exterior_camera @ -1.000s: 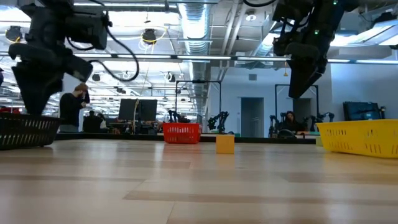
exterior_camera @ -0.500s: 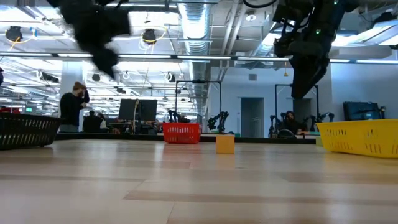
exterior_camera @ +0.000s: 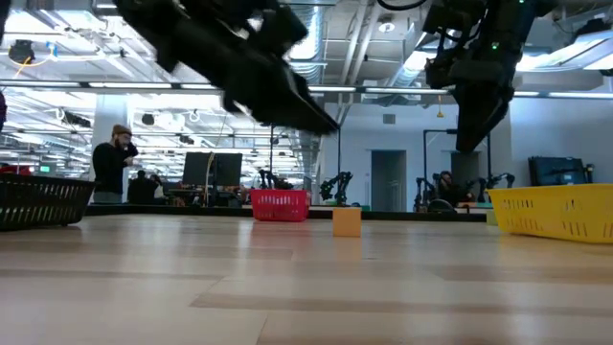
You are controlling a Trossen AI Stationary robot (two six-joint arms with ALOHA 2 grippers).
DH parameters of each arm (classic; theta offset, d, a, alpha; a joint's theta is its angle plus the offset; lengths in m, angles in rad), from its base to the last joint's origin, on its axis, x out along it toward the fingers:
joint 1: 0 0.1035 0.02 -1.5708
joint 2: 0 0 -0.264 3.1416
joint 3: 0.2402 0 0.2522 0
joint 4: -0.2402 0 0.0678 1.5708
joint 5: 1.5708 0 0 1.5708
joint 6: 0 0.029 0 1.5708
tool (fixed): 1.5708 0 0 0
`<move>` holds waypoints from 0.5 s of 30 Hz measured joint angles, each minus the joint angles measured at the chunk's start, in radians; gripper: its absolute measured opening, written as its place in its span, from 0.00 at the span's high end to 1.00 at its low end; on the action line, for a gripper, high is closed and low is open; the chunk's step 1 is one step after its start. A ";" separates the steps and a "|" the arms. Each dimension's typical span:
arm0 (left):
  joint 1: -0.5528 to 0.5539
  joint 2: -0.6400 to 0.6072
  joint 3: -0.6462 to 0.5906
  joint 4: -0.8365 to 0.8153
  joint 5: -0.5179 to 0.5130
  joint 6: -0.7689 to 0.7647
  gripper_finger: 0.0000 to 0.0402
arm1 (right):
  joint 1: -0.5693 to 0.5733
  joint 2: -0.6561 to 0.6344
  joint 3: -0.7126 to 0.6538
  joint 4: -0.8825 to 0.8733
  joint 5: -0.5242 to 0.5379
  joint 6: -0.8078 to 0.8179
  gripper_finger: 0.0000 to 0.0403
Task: Sort & place blocks by color
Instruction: Put the yellow block into the yellow bin
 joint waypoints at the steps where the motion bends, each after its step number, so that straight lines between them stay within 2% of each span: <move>1: 0.004 0.037 0.023 0.007 -0.010 -0.002 0.35 | 0.003 0.000 0.000 -0.001 0.001 0.000 0.35; 8: 0.030 0.214 0.134 -0.009 0.000 -0.036 0.22 | 0.005 0.000 0.000 -0.006 0.001 -0.002 0.35; 15: 0.044 0.310 0.149 0.017 0.049 -0.069 0.20 | 0.005 0.000 0.000 -0.004 0.003 -0.008 0.35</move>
